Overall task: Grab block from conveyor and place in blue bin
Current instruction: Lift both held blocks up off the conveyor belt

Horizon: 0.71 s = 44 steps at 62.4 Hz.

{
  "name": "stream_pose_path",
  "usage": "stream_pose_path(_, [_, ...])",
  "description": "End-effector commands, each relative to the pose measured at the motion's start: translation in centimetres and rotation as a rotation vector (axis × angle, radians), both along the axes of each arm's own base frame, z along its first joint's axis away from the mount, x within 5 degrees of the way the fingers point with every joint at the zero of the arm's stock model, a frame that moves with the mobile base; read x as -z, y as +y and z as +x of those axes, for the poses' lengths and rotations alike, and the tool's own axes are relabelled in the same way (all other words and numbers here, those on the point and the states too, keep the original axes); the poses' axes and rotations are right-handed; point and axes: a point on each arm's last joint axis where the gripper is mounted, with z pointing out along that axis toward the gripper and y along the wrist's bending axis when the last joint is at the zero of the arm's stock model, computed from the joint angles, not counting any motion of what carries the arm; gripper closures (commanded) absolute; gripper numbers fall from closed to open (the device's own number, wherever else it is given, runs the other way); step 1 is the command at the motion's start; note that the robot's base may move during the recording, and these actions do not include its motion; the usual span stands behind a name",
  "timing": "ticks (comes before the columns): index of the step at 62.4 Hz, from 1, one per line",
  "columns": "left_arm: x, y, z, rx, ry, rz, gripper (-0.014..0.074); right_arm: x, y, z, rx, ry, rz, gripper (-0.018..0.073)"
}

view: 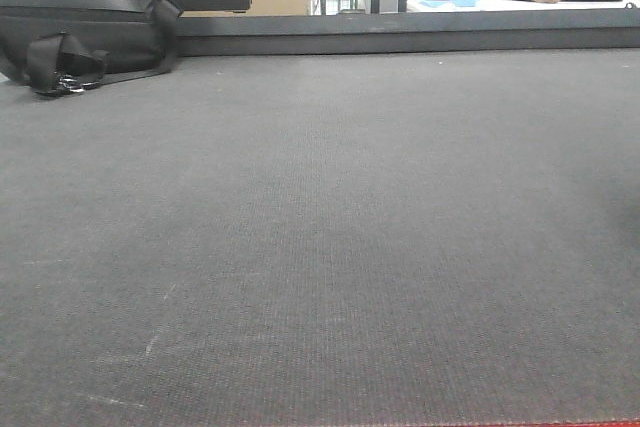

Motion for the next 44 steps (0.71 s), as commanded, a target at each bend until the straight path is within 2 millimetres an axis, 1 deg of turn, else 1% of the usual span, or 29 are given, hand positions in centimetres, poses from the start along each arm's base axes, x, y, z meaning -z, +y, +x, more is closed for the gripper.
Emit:
stream_pose_path(1, [-0.8, -0.1, -2.1, 0.000, -0.140, -0.006, 0.0708, -0.1, -0.3, -1.6, 0.006, -0.140, -0.003, 0.0721])
stream_pose_path(7, [-1.7, -0.1, -3.9, 0.001, -0.213, -0.006, 0.0708, -0.1, -0.5, -3.2, 0.007, -0.183, 0.002, 0.0721])
stream_pose_path(12, [-2.7, -0.1, -5.3, 0.001, -0.287, -0.004, 0.0708, -0.8, -0.6, -4.4, 0.005, -0.231, 0.007, 0.0721])
stream_pose_path(21, [-4.4, -0.1, -8.0, 0.002, -0.421, -0.003, 0.0708, -2.7, -0.9, -6.8, 0.007, -0.367, 0.023, 0.0721])
stream_pose_path(32, [-5.6, -0.1, -10.8, 0.002, -0.545, -0.003, 0.0708, -4.1, -1.2, -9.7, 0.009, -0.513, 0.036, 0.0721])
stream_pose_path(39, [-5.9, -0.1, -12.2, 0.004, -0.590, -0.003, 0.0708, -4.6, -1.6, -11.0, 0.000, -0.593, -0.121, 0.0721])
stream_pose_path(44, [-5.9, -0.1, -12.6, 0.004, -0.602, -0.003, 0.0708, -4.8, -1.8, -11.5, 0.002, -0.620, -0.157, 0.0721])
